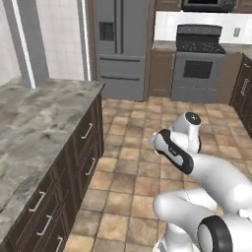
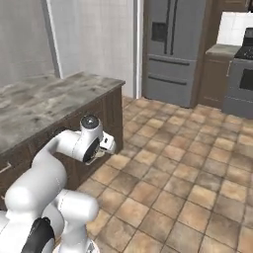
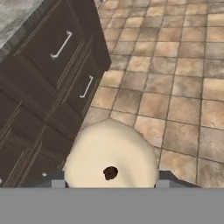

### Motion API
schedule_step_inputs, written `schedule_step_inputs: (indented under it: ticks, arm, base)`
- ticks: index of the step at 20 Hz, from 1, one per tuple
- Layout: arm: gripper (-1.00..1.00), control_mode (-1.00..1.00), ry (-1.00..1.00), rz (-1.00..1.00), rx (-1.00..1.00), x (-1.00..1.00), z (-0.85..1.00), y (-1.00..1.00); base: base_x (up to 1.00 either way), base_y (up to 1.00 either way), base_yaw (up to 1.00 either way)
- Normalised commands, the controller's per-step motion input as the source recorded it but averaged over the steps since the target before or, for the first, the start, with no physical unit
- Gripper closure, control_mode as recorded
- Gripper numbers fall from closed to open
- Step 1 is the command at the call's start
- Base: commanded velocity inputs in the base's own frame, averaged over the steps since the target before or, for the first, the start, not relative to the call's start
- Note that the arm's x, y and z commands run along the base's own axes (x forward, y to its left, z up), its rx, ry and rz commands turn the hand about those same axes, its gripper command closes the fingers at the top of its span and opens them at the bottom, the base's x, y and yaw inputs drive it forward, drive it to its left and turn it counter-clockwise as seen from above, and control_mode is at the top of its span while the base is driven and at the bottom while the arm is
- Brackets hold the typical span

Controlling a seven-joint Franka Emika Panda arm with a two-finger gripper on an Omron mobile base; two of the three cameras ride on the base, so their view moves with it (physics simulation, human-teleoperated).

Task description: Pick the candle and candle from the dining table and place them in the open cabinet. Close the cabinet after placing the objects.

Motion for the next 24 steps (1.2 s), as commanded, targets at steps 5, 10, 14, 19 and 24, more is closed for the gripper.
schedule_step_inputs:
  ticks: [5, 10, 14, 19, 24]
  arm:
    - [1.00, 1.00, 0.00, 0.00, 0.00, 0.00, 0.00, 0.00]
    - [1.00, 1.00, 0.00, 0.00, 0.00, 0.00, 0.00, 0.00]
    - [1.00, 1.00, 0.00, 0.00, 0.00, 0.00, 0.00, 0.00]
    - [1.00, 1.00, 0.00, 0.00, 0.00, 0.00, 0.00, 0.00]
    - [1.00, 1.00, 0.00, 0.00, 0.00, 0.00, 0.00, 0.00]
  base:
    - [0.09, 0.02, -0.92]
    - [0.89, 0.04, -0.59]
    - [1.00, 0.11, -0.41]
    - [1.00, 0.37, -0.36]
    - [1.00, 0.49, -0.35]
